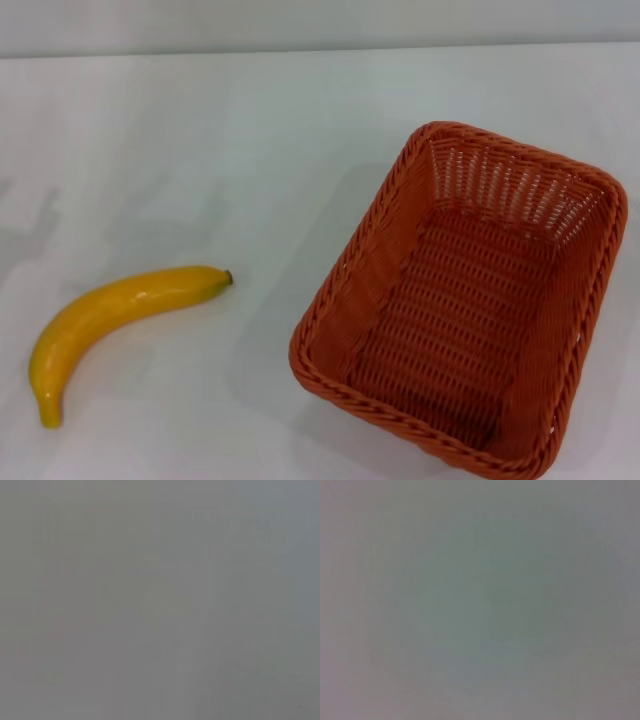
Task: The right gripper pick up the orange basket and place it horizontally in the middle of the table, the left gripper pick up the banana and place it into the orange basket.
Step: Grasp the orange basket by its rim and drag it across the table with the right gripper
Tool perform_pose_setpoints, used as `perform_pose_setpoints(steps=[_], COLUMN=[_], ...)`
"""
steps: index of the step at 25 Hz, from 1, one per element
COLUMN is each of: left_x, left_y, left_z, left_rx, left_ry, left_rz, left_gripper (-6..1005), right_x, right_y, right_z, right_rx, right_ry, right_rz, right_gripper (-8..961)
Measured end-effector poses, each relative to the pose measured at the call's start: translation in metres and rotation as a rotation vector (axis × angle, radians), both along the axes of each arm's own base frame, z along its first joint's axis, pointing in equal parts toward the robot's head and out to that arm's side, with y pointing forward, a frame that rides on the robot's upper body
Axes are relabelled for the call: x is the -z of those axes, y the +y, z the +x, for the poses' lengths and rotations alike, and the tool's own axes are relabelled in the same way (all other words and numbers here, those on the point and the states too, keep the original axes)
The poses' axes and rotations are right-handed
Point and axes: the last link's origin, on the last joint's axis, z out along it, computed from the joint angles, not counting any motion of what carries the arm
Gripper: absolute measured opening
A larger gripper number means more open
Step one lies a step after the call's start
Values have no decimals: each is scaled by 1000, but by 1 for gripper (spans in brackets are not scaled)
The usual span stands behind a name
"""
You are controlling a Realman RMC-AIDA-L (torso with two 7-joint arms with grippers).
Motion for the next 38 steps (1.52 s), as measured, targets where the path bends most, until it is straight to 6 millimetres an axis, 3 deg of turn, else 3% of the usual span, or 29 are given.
perform_pose_setpoints(steps=[5,11,16,19,20,21,25,28,32,38], left_x=[-1,-1,-2,-1,-1,-1,1,6,7,8], left_y=[1,0,-4,-6,-7,-8,-8,-6,-16,-22], left_z=[1,0,0,-2,-2,-3,-3,0,-3,-5], left_rx=[3,5,10,6,2,0,1,11,12,7], left_ry=[0,-22,-32,-33,-33,-33,-32,-32,-41,-43], left_rz=[0,-9,-11,-12,-12,-12,-22,-43,-45,-47], left_gripper=[685,685,685,686,686,686,686,686,686,687], right_x=[-27,-62,-72,-66,-66,-56,-44,-31,1,38], right_y=[21,58,102,124,124,139,152,157,168,175], right_z=[-22,-69,-132,-166,-166,-192,-221,-232,-247,-262], right_rx=[-109,-154,-152,-112,-112,-78,-35,21,114,151], right_ry=[8,-44,-176,-274,-274,-351,-439,-498,-613,-685], right_rz=[-164,-406,-684,-840,-840,-941,-1060,-1161,-1262,-1321], right_gripper=[702,702,701,701,701,701,711,704,695,681])
